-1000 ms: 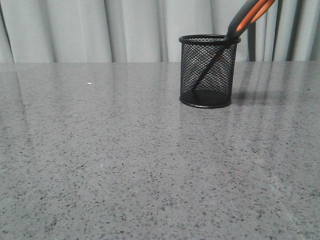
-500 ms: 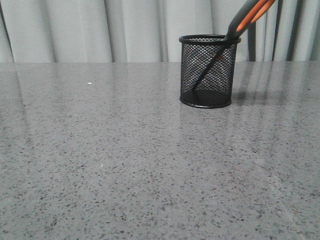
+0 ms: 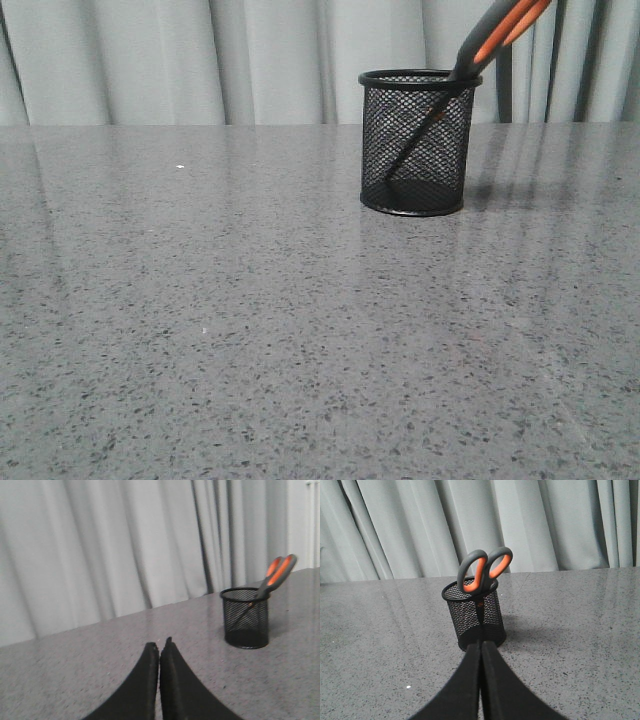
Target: Put scissors into bucket
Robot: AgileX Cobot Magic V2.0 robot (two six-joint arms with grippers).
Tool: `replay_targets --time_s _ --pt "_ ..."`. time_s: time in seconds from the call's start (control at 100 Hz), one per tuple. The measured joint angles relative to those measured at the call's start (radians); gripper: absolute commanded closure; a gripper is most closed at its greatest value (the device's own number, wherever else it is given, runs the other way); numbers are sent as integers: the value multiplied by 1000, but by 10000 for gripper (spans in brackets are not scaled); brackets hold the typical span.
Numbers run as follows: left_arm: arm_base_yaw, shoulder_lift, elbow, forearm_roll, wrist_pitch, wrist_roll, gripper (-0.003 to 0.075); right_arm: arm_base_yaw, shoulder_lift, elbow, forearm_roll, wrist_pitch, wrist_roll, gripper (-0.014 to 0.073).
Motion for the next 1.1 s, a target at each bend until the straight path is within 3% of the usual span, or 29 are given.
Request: replay_targets --time_s 0.15,0.24,0.33,0.51,1.1 --pt "240 0 95 -212 -27 126 741 0 0 0 0 0 0 648" --pt "361 0 160 -263 -77 145 741 0 0 0 0 0 -2 648" --pt "419 0 212 -268 -124 154 741 0 0 0 0 0 -4 648" --pt "431 0 212 -253 -170 155 741 0 0 0 0 -1 -4 648" --pt "431 0 212 -251 -133 159 741 0 0 0 0 -1 -2 648"
